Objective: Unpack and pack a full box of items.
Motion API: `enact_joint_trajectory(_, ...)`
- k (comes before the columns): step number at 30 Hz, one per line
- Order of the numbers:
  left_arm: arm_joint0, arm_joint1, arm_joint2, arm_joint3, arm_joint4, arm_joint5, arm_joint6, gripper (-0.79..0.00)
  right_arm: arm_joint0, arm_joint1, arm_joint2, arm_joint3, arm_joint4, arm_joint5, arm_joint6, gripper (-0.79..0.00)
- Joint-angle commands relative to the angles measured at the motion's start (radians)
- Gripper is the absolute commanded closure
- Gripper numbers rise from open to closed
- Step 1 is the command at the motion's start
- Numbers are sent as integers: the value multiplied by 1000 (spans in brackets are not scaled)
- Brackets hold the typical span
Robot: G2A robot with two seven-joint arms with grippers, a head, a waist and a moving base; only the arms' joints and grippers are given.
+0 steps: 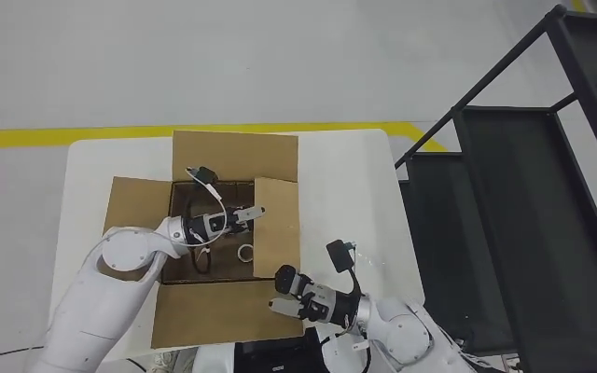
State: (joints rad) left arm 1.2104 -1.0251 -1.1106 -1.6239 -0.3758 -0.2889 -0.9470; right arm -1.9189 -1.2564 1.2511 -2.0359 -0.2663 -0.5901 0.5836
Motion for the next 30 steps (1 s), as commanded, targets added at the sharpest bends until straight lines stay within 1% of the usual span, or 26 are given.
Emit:
enact_joint_trajectory(1,6,0,1,-27,-11,0,-12,-785,-34,5,11,-23,-11,-5,-12,-785)
enact_joint_trajectory(6,-4,-7,29,-68,-18,0,-12,-785,-80,15,21,-66,-35,6,-21,-785)
enact_joint_trajectory(11,-35,-22,78,-88,-13,5,8,-785,-93,26,14,-90,-24,41,25,-785)
enact_joint_trajectory(14,-60,-31,111,-84,-3,14,18,-785,-78,31,5,-86,-3,65,52,-785)
enact_joint_trajectory(20,-97,-49,165,-59,9,16,38,-785,3,35,-32,-49,41,108,96,-785)
enact_joint_trajectory(23,-112,-56,183,-45,11,16,39,-785,26,36,-37,-45,31,144,72,-785)
enact_joint_trajectory(26,-122,-61,193,-34,17,10,36,-785,13,38,-34,-63,2,172,25,-785)
enact_joint_trajectory(30,-118,-59,170,-28,32,-10,52,-785,-22,43,-29,-78,-22,190,-24,-785)
